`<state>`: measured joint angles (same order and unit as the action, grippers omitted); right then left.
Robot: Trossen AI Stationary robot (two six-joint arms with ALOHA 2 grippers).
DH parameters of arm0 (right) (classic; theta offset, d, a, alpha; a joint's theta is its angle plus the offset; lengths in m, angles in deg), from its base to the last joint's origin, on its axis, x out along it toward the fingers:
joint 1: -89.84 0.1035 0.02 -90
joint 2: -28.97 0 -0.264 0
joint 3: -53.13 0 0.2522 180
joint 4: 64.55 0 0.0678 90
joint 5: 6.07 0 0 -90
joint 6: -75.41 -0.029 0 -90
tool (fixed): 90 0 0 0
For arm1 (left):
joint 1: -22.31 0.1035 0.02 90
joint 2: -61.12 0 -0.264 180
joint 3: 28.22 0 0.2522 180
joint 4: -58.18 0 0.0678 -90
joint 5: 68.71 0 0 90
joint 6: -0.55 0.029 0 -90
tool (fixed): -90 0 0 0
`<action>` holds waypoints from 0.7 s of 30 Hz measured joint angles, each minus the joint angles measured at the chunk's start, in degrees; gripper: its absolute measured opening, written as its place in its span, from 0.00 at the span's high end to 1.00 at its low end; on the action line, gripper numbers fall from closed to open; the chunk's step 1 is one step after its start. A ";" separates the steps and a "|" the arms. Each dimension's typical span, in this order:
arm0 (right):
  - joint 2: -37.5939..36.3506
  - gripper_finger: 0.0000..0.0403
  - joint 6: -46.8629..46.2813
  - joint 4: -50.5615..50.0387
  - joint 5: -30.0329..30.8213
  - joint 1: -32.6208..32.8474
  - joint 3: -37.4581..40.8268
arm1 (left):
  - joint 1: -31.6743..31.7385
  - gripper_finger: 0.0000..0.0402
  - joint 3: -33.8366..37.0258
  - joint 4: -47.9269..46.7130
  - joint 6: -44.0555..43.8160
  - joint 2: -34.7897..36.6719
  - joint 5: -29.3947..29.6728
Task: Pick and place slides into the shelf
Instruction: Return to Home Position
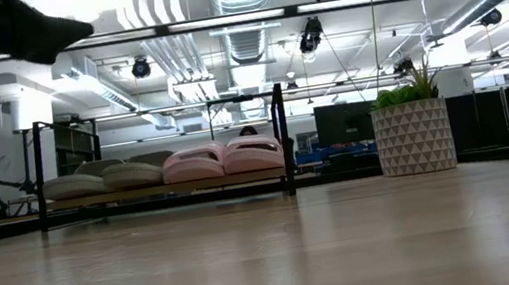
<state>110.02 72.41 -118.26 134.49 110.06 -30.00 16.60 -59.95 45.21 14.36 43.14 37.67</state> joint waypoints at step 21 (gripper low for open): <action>0.00 0.83 -2.34 2.00 0.50 -0.40 3.71 | -0.35 1.00 16.54 4.55 1.39 16.54 -2.30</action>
<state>110.02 70.07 -116.27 135.00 109.65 -26.29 16.25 -43.41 49.76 15.75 59.68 35.37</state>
